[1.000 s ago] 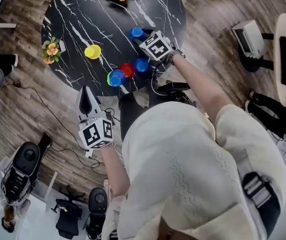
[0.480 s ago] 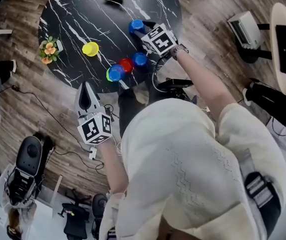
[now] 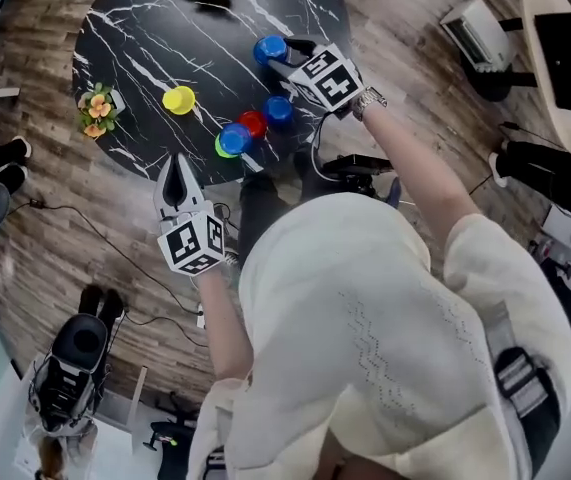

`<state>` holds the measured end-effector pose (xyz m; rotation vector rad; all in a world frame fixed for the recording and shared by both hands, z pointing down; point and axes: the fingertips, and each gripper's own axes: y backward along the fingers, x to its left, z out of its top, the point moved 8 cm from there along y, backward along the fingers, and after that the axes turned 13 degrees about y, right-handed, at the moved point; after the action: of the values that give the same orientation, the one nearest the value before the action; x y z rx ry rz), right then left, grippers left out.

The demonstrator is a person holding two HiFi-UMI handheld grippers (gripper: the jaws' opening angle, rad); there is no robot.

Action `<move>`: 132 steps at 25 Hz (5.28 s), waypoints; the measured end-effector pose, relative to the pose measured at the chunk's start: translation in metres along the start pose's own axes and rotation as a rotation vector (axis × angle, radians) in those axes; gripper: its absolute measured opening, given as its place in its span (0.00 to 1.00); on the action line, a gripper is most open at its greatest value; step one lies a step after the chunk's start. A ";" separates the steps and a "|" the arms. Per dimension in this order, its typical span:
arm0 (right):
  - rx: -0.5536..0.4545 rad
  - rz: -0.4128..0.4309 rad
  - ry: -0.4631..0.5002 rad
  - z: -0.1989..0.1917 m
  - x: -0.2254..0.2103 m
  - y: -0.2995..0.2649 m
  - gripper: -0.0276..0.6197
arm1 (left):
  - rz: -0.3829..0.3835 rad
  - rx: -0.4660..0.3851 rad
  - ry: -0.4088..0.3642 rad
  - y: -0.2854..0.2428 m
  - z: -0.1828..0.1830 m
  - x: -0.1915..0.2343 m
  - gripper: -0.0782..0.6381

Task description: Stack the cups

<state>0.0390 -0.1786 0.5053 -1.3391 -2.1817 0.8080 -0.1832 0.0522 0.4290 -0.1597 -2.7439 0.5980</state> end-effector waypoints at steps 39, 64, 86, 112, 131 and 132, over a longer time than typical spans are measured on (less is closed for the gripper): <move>0.137 0.425 0.338 -0.007 0.120 0.017 0.37 | -0.034 0.118 -0.053 -0.039 -0.042 0.048 0.15; -0.091 0.073 -0.016 0.005 0.067 0.088 0.33 | 0.062 0.268 -0.142 -0.168 -0.078 0.108 0.47; -0.202 0.038 0.001 0.013 0.066 0.094 0.24 | -0.072 0.146 -0.195 -0.090 -0.008 0.053 0.40; -0.219 -0.041 -0.011 -0.002 0.070 0.121 0.06 | -0.354 0.324 -0.372 -0.019 -0.033 -0.077 0.41; -0.367 0.004 -0.123 0.034 0.076 0.132 0.05 | -0.226 -0.054 -0.030 0.018 0.041 -0.033 0.14; -0.379 0.004 -0.117 0.040 0.074 0.135 0.05 | -0.221 -0.070 -0.037 0.019 0.050 -0.032 0.14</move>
<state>0.0677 -0.0730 0.3897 -1.5018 -2.5167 0.4985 -0.1693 0.0449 0.3690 0.1379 -2.7689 0.4486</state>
